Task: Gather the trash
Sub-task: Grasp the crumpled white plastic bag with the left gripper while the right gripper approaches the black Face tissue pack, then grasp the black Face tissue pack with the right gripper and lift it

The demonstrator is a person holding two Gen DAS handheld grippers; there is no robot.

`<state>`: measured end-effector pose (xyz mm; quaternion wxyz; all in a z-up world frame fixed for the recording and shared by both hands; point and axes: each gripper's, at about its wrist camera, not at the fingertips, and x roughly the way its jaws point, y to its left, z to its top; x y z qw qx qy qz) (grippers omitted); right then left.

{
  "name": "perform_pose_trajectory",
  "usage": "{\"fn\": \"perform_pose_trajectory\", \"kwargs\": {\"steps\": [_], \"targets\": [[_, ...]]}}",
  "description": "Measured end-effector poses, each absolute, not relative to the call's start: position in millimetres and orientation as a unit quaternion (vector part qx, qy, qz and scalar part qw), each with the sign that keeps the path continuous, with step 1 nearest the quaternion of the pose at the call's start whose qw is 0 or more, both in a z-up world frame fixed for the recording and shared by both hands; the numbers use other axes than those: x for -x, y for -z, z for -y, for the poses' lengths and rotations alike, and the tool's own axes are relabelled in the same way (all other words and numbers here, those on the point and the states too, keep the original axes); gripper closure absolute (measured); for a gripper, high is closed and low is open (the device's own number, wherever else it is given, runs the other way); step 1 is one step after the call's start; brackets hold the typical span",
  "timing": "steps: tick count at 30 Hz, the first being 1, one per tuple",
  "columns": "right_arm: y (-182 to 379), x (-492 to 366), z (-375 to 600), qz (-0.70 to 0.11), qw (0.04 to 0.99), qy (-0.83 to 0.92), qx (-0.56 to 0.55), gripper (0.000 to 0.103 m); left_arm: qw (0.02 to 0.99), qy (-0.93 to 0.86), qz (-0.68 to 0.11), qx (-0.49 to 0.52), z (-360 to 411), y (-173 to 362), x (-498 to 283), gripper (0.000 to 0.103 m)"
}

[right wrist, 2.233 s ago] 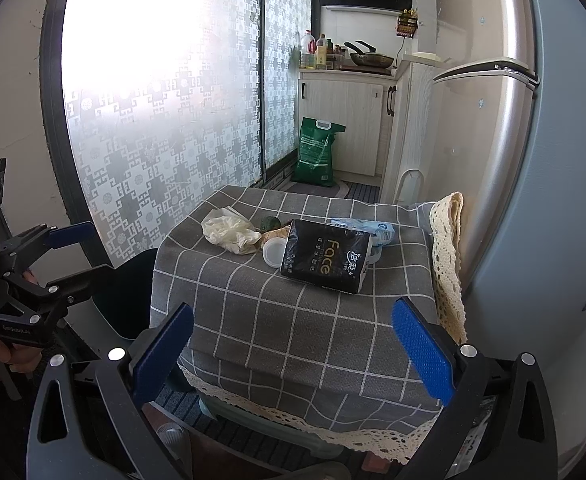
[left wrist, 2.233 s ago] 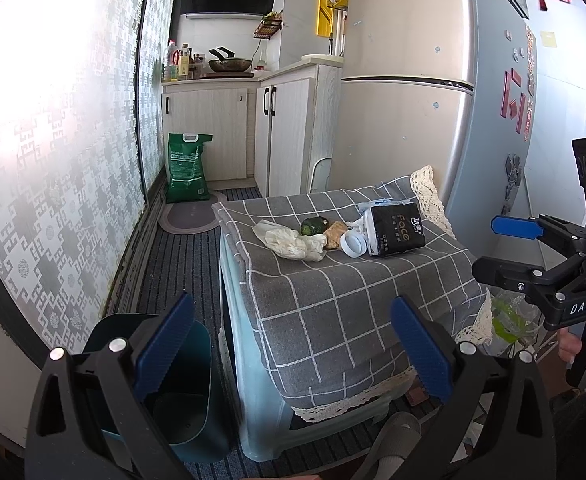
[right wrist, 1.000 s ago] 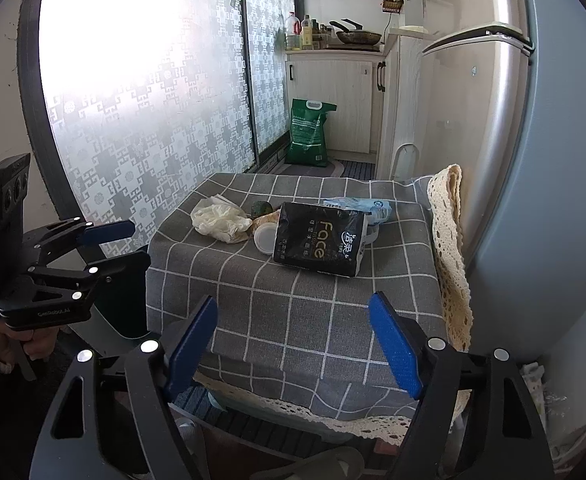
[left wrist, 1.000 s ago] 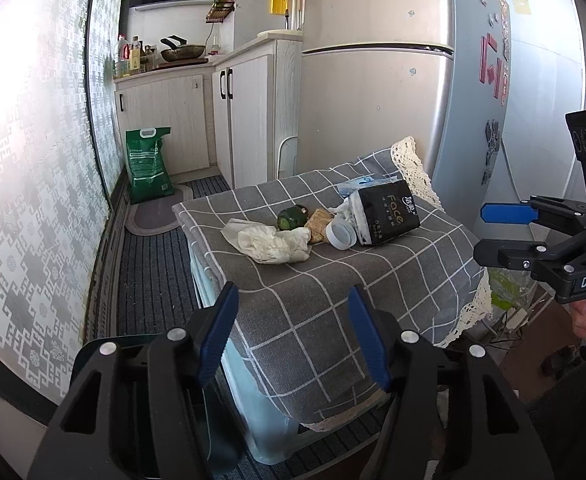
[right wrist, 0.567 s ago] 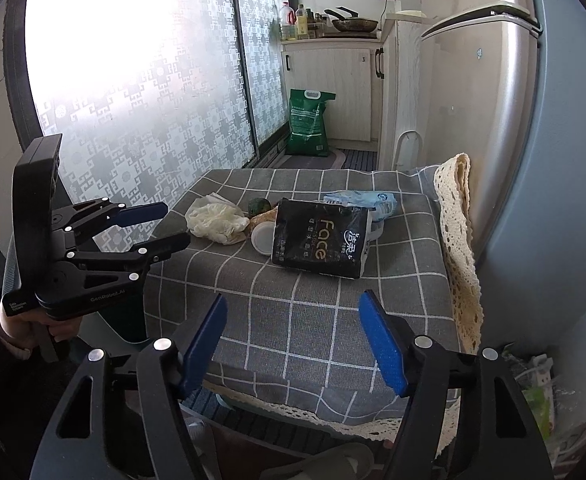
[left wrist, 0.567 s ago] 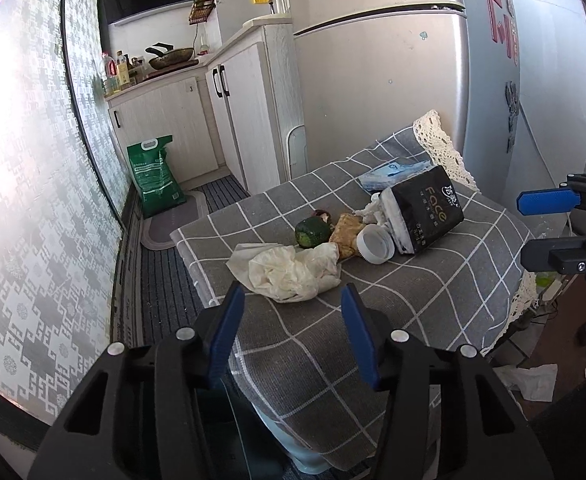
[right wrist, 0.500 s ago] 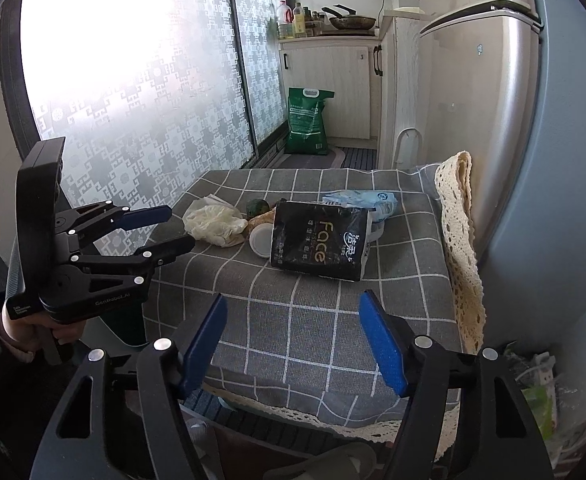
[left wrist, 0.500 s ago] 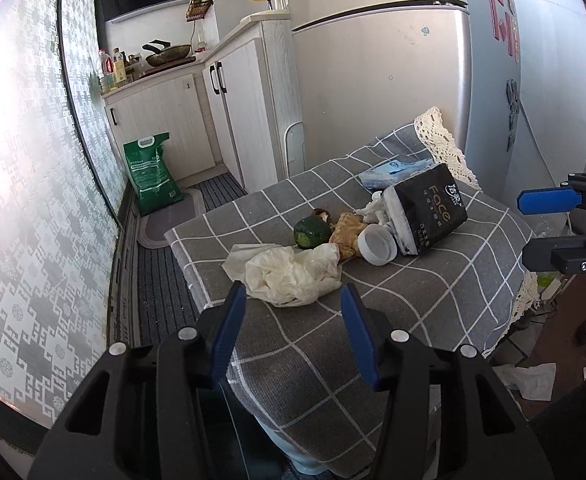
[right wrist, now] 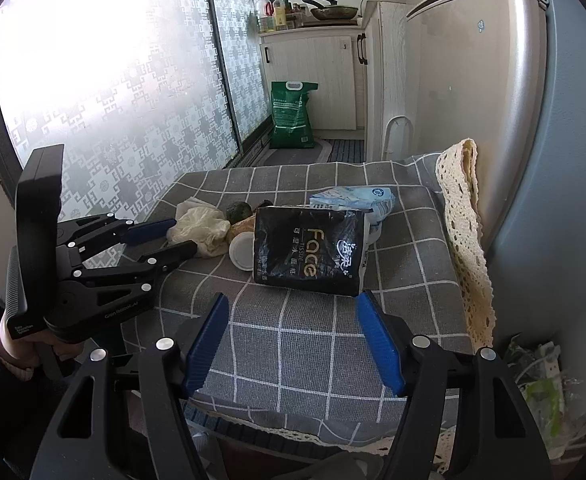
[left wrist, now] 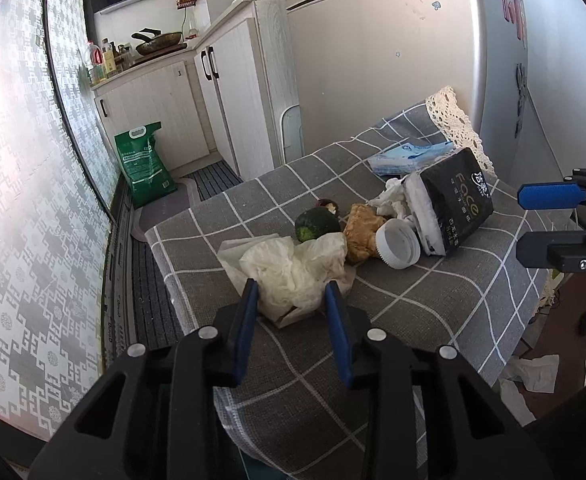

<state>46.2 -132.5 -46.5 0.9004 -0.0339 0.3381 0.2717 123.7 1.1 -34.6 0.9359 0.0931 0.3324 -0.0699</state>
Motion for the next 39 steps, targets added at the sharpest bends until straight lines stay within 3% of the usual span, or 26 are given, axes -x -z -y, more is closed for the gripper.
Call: {"fn": "perform_pose_trajectory", "kwargs": {"steps": [5, 11, 22, 29, 30, 31, 39], "targets": [[50.9, -53.4, 127.1, -0.339, 0.904, -0.259, 0.019, 0.034, 0.941, 0.081, -0.325, -0.046, -8.1, 27.4, -117.4, 0.08], [50.6, -52.8, 112.2, -0.317, 0.916, -0.241, 0.042, 0.016, 0.943, 0.097, -0.318, -0.007, -13.3, 24.3, -104.6, 0.081], [56.1, -81.3, 100.8, -0.323, 0.925, -0.193, 0.044, 0.01, 0.943, 0.144, -0.296, 0.048, -17.7, 20.6, -78.8, 0.081], [63.8, -90.5, 82.9, -0.328, 0.926, -0.17, 0.075, 0.01, 0.946, 0.139, -0.287, 0.065, -35.0, 18.7, -68.9, 0.08], [65.0, -92.2, 82.9, -0.33, 0.926, -0.167, 0.073, 0.012, 0.946, 0.14, -0.285, 0.067, -37.7, 18.3, -67.9, 0.08], [66.0, -93.5, 83.4, -0.333, 0.925, -0.166, 0.071, 0.031, 0.946, 0.14, -0.283, 0.071, -42.5, 18.3, -65.5, 0.08], [42.8, -82.6, 87.8, -0.312, 0.933, -0.169, 0.055, 0.033, 0.95, 0.125, -0.259, 0.12, -79.8, 14.4, -47.7, 0.081]]}}
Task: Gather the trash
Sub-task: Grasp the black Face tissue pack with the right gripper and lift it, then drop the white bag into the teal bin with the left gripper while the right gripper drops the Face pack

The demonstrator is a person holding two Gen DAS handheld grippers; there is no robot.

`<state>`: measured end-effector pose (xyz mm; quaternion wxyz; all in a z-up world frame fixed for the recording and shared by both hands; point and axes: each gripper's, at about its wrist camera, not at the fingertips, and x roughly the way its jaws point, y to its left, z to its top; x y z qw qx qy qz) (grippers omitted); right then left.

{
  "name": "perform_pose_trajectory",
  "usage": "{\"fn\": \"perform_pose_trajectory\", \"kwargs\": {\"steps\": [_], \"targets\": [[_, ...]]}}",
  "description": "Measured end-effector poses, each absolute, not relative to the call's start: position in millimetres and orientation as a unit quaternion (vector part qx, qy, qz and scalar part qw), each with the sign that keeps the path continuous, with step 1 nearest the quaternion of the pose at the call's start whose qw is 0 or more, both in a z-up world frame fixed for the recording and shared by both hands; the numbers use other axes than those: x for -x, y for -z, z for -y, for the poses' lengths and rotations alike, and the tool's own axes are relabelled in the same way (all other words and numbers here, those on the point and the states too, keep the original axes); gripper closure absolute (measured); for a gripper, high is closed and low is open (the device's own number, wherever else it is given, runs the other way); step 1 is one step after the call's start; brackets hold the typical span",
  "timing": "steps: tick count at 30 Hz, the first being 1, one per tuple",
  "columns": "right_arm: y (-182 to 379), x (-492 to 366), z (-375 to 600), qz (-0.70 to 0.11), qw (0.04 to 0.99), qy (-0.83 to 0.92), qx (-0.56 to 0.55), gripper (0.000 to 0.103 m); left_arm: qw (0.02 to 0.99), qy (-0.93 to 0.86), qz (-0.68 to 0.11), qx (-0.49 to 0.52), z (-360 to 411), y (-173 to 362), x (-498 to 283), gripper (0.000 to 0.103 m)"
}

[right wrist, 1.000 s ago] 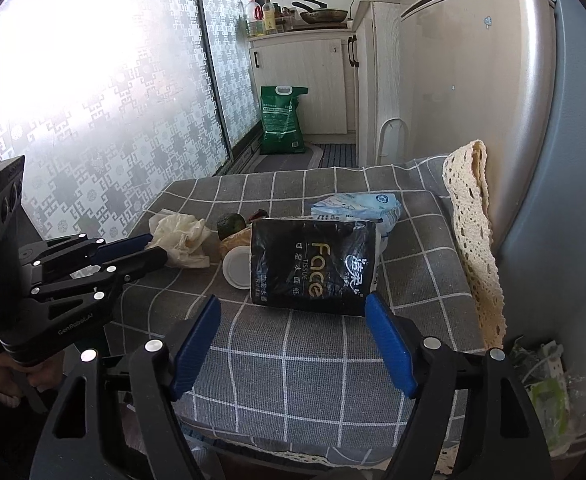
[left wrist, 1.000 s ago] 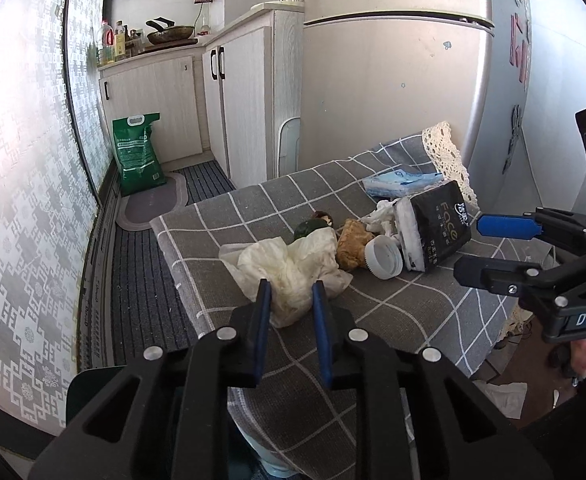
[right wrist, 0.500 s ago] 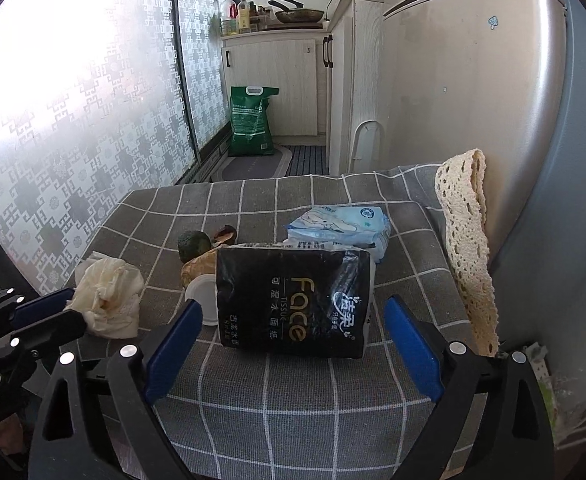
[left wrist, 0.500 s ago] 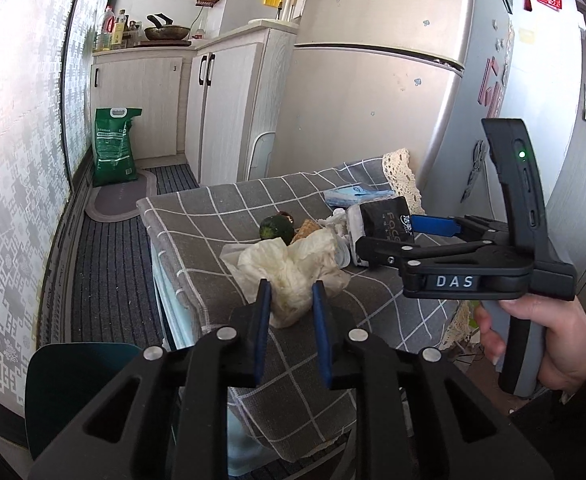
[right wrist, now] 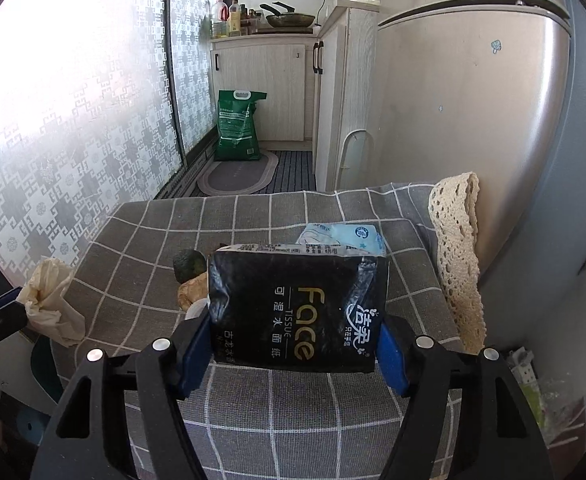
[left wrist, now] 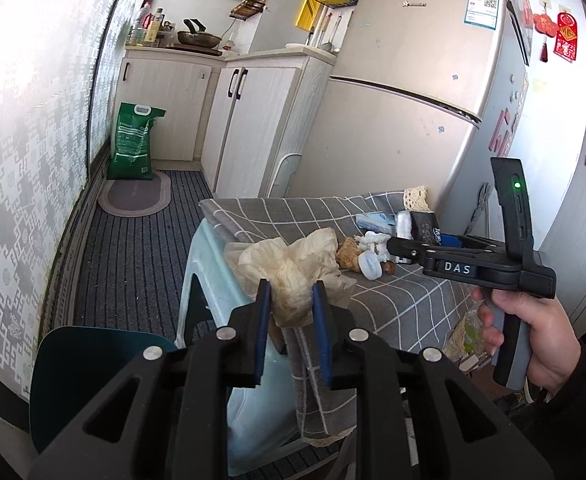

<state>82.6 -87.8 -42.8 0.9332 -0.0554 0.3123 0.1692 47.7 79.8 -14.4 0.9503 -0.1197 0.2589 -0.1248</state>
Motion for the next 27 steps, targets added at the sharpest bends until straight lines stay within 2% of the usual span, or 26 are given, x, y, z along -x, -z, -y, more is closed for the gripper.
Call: {"fn": "perform_pose_trajectory", "kwargs": {"steps": [17, 27], "targets": [[-8.8, -34.3, 27.3, -0.236, 0.932, -0.268, 0.07, 0.033, 0.951, 0.047, -0.269, 0.146, -140.9, 34.8, -29.3, 0.081], [-5.3, -16.2, -41.2, -0.254, 0.9, -0.346, 0.081, 0.033, 0.937, -0.006, -0.322, 0.138, -176.1, 76.0, -29.0, 0.08]]}}
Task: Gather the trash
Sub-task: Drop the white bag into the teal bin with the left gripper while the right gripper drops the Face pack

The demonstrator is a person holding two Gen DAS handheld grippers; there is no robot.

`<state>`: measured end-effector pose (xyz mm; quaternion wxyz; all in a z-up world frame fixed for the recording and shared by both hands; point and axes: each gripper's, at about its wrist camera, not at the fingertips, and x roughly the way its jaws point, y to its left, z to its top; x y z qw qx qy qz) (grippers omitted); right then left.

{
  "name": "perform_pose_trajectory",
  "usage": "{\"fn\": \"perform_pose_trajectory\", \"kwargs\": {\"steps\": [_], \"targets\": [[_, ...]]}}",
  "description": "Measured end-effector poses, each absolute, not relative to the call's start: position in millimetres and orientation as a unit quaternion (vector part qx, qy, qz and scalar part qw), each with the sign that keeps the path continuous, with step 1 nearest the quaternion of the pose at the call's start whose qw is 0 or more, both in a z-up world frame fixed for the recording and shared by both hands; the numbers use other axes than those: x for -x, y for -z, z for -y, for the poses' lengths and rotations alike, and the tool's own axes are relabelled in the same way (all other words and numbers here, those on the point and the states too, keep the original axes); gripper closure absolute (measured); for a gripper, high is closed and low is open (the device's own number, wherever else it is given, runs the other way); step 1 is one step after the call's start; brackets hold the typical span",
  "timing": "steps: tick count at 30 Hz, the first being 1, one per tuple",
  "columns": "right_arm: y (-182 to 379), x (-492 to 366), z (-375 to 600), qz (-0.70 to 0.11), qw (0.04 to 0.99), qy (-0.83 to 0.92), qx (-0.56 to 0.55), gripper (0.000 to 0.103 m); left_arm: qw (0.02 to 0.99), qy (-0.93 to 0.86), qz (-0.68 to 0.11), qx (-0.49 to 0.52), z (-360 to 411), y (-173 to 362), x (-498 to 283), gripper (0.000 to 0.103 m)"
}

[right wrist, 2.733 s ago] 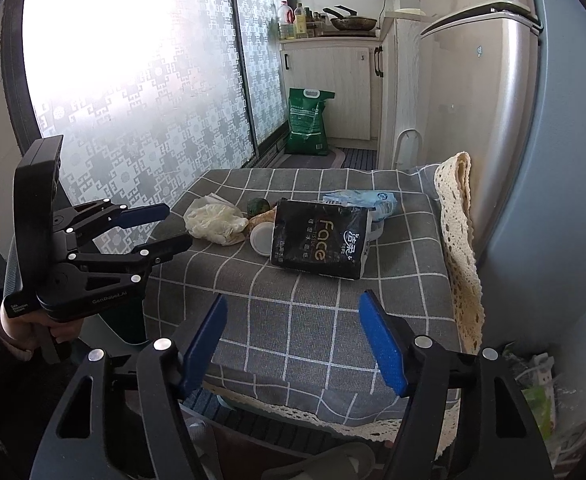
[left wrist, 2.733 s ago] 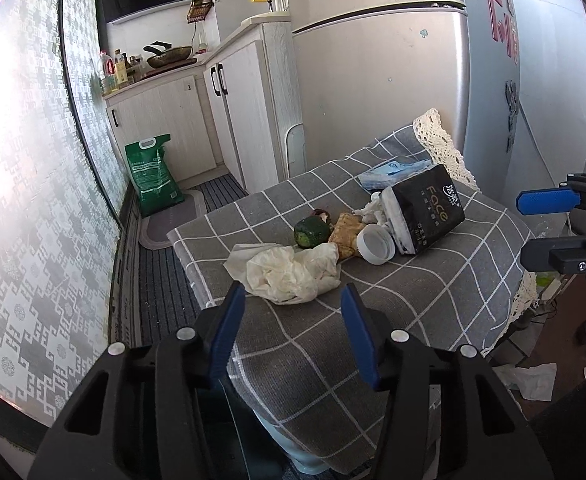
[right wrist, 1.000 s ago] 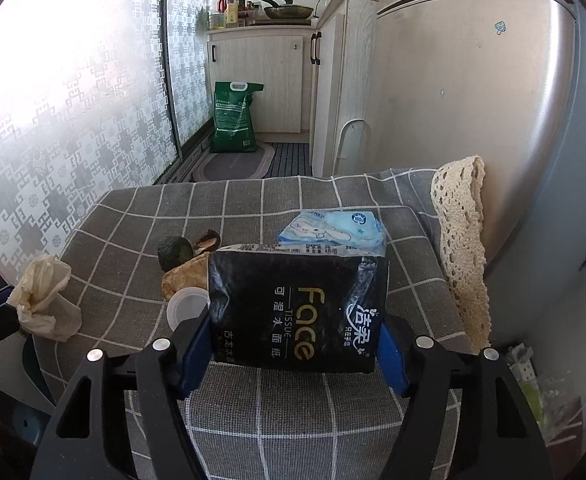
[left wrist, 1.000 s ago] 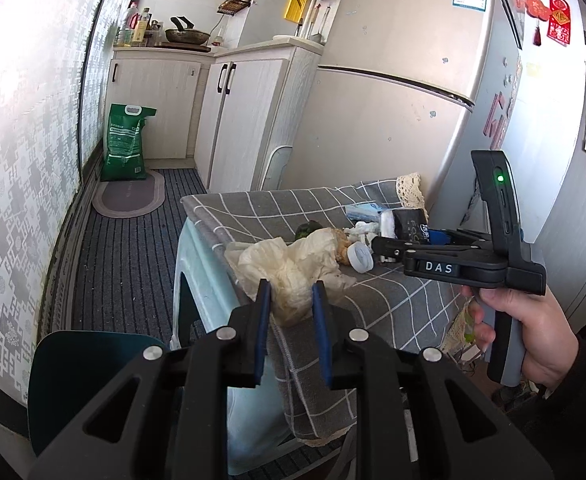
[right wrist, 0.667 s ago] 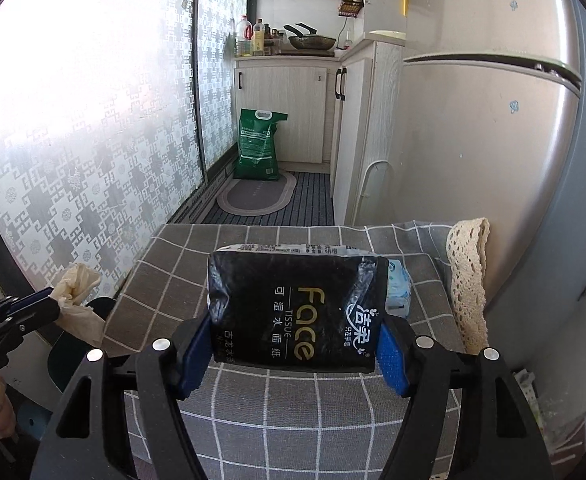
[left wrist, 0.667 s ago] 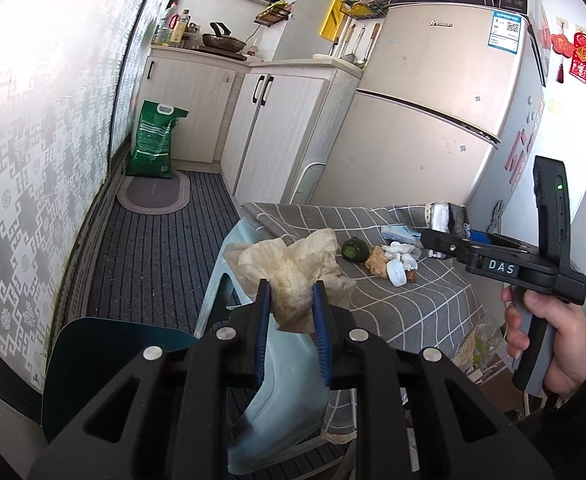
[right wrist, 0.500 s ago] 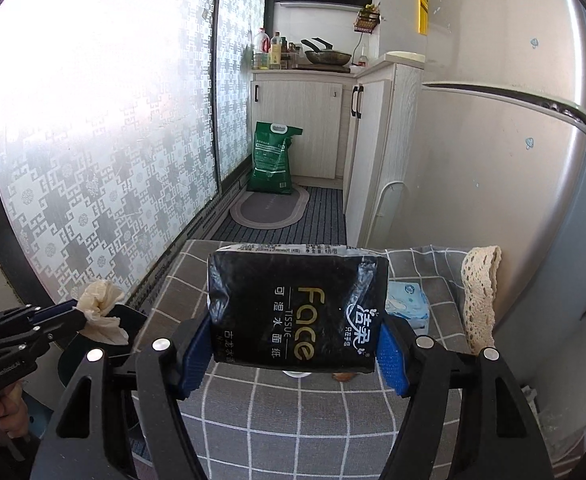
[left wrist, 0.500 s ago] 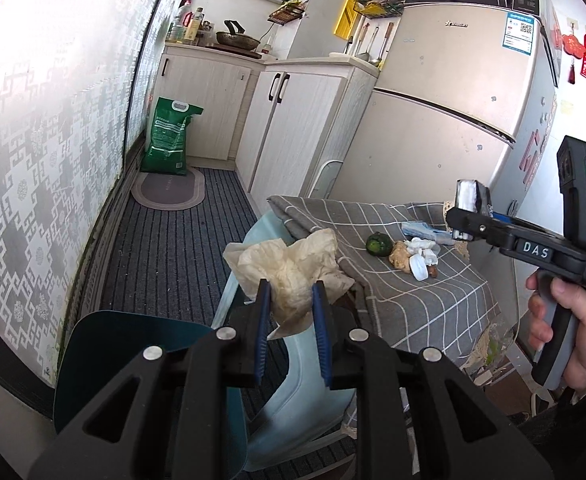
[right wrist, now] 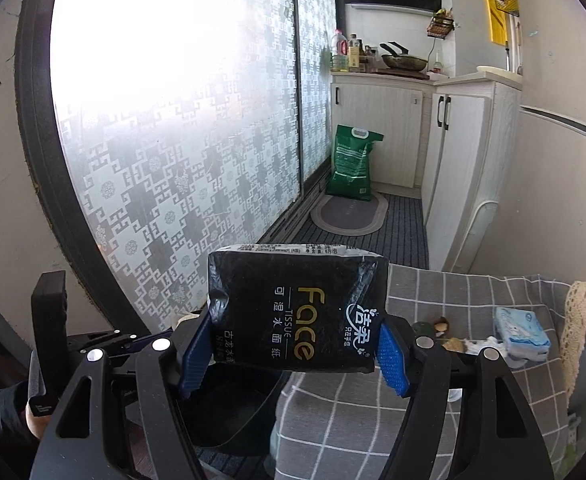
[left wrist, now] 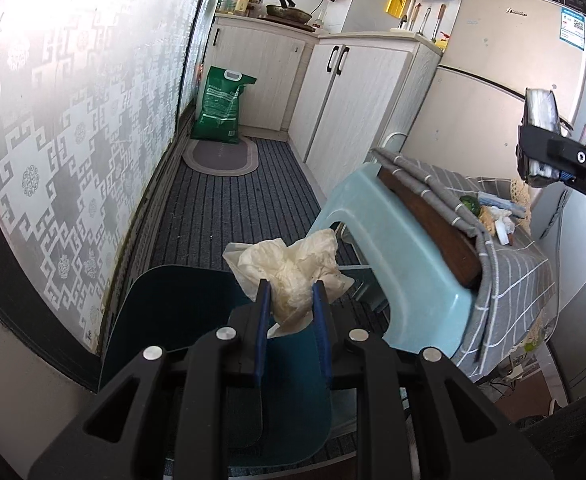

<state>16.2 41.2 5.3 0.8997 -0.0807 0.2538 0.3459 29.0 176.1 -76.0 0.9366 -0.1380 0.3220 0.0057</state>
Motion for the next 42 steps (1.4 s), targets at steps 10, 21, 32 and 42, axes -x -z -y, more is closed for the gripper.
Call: {"fn": "perform_pose_trajectory", "kwargs": {"steps": [10, 21, 32, 42], "targets": [[18.9, -10.3, -98.2, -0.29, 0.871, -0.383, 0.106, 0.033, 0.907, -0.031, -0.401, 0.123, -196.2, 128.2, -29.3, 0.08], [45.5, -12.5, -139.1, -0.331, 0.845, -0.399, 0.129, 0.033, 0.87, -0.034, -0.474, 0.131, -210.8, 173.6, -30.5, 0.068], [94.6, -26.8, -164.0, -0.389, 0.818, -0.396, 0.148, 0.033, 0.895, -0.053, -0.427, 0.116, -221.8, 154.9, -17.8, 0.07], [125.2, -31.5, -171.8, -0.415, 0.803, -0.393, 0.169, 0.033, 0.94, -0.062, -0.312, 0.121, -225.7, 89.9, 5.1, 0.078]]}}
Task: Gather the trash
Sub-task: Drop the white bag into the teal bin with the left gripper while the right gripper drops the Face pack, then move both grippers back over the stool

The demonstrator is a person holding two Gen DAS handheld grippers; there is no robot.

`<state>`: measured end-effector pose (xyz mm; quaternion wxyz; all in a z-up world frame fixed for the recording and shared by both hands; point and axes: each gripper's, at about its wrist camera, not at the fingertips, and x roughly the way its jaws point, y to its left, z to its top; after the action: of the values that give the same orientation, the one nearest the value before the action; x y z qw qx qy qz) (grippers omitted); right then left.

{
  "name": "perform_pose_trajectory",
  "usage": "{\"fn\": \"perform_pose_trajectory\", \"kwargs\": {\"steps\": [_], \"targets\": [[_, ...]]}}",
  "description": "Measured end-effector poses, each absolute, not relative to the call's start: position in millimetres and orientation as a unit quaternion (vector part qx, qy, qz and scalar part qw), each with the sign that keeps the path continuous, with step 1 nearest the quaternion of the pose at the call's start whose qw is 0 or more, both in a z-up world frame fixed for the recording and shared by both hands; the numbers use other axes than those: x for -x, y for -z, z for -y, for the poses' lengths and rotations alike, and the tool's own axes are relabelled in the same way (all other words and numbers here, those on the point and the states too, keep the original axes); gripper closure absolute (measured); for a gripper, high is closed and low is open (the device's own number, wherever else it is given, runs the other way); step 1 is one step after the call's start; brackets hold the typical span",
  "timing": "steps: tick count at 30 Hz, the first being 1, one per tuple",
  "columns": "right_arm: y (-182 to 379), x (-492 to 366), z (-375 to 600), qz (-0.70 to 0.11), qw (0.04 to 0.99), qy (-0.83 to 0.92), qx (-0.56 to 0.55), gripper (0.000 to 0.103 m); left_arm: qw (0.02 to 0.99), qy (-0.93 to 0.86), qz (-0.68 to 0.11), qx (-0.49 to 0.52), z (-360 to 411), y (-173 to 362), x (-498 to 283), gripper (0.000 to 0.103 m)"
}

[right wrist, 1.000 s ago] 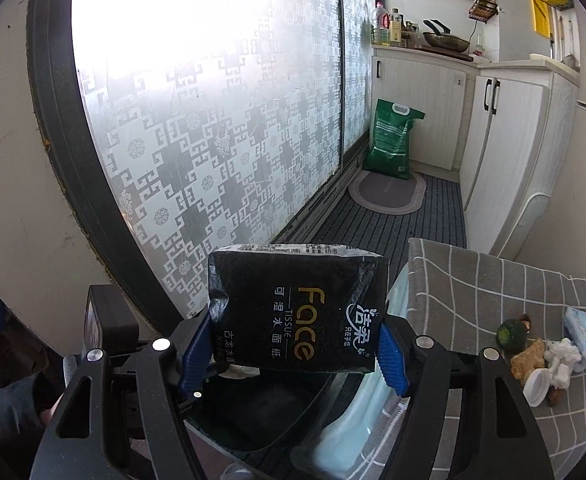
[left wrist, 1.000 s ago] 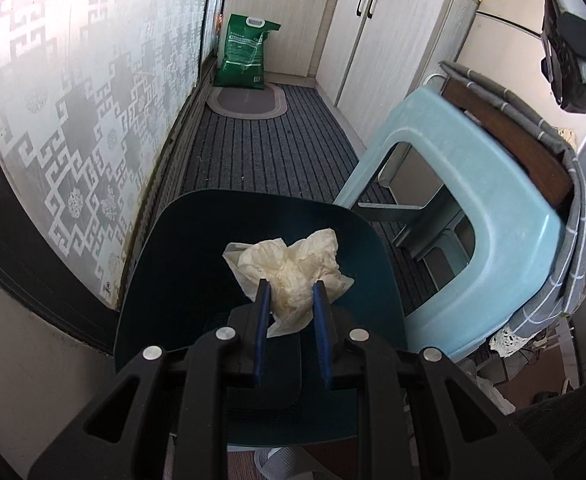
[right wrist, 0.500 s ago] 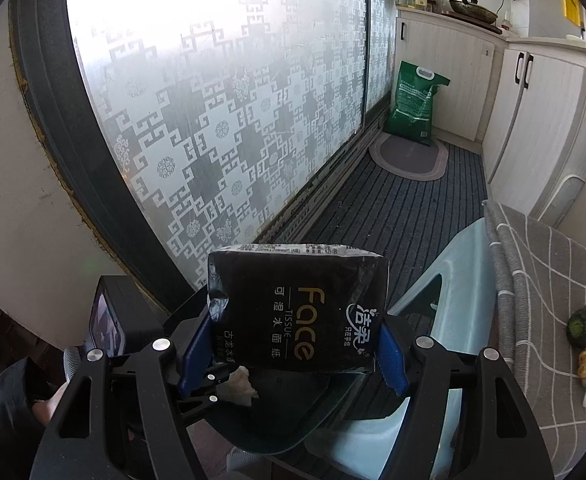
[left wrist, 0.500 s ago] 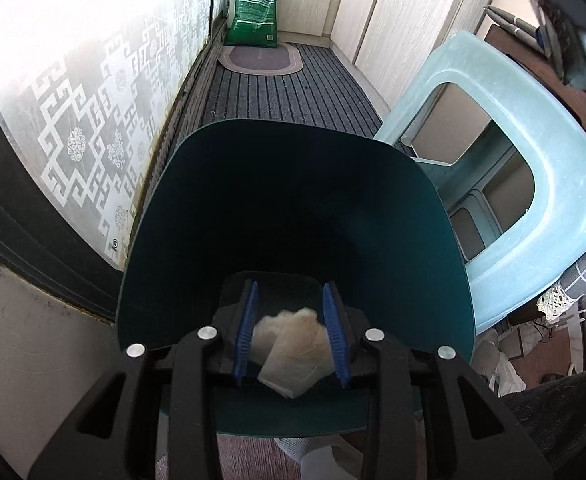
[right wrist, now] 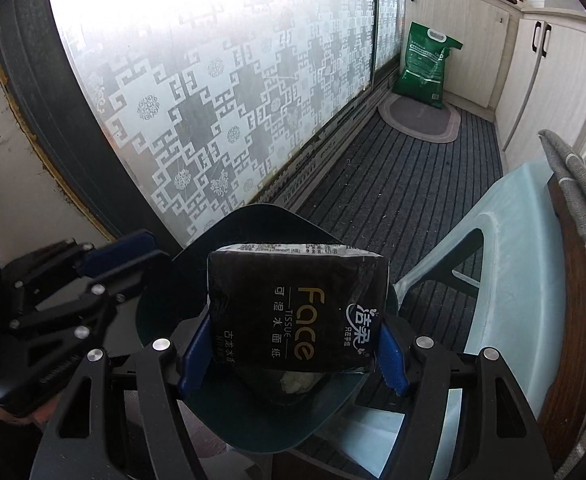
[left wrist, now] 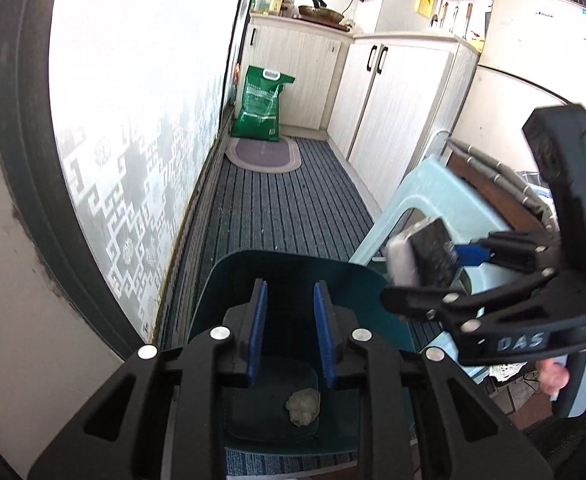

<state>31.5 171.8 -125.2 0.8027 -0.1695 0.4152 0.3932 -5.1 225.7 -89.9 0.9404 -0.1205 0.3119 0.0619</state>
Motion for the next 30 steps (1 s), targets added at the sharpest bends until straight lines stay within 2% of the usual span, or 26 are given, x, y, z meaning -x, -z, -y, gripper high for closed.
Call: {"fn": "perform_pose_trajectory", "kwargs": {"steps": [16, 22, 25, 27, 30], "targets": [[191.5, -23.8, -195.5, -0.478, 0.749, -0.414, 0.197, 0.033, 0.97, -0.055, -0.19, 0.141, -210.1, 3.9, 27.7, 0.081], [217.9, -19.4, -199.8, -0.493, 0.735, -0.41, 0.221, 0.025, 0.976, -0.037, -0.161, 0.143, -201.9, -10.9, 35.9, 0.081], [213.7, -17.3, -195.2, -0.49, 0.735, -0.415, 0.219, 0.025, 0.977, -0.032, -0.149, 0.152, -200.8, -19.4, 35.3, 0.072], [202.2, -14.9, -190.3, -0.481, 0.74, -0.422, 0.21, 0.025, 0.978, -0.029, -0.142, 0.147, -197.3, -25.5, 34.6, 0.06], [176.5, -6.6, -182.1, -0.448, 0.754, -0.439, 0.196, 0.026, 0.982, -0.03, -0.122, 0.141, -191.5, -34.0, 35.4, 0.053]]}}
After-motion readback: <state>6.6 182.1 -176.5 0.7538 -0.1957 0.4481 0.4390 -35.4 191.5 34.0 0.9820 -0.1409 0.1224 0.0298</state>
